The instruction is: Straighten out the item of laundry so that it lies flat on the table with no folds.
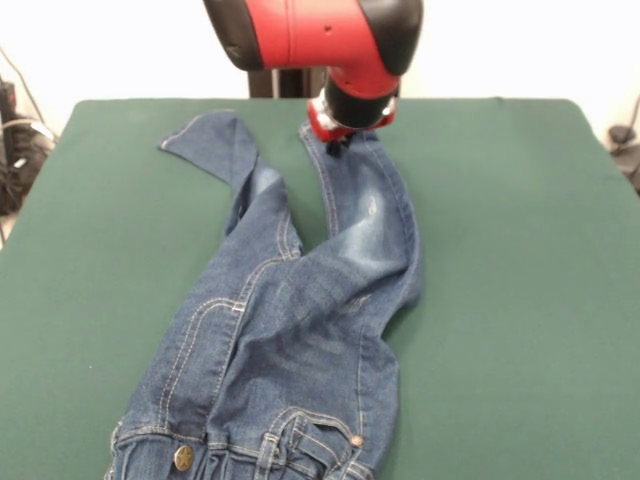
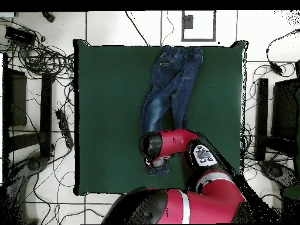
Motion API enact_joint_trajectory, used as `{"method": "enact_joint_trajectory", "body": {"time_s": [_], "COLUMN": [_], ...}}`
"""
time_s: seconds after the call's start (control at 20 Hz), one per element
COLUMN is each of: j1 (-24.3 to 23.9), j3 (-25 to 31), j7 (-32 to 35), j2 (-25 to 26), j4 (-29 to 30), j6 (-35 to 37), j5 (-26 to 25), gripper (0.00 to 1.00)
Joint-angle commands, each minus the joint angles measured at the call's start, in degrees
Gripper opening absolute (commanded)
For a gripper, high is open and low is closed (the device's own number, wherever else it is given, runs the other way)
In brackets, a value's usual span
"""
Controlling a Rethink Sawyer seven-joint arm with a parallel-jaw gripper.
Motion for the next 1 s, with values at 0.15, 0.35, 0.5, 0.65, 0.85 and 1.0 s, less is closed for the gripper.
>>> {"method": "enact_joint_trajectory", "body": {"time_s": [0.15, 0.35, 0.5, 0.65, 0.85, 1.0], "j1": [2.5, 4.3, 5.4, 6.1, 7.1, 7.6], "j3": [-0.1, -1.5, -2.5, -3.3, -4.3, -4.9], "j7": [9.7, 12.2, 13.2, 13.7, 14.2, 13.9], "j2": [10.1, 11.1, 11.5, 11.8, 12.3, 12.5], "j4": [-4.3, -5.5, -5.6, -5.4, -5.4, -5.7], "j6": [-4.1, -0.5, -0.2, -1.2, -1.4, -0.4], "j5": [0.7, 3.4, 4.7, 5.9, 7.3, 8.4], "gripper": [0.0, 0.0, 0.0, 0.0, 0.0, 0.0]}}
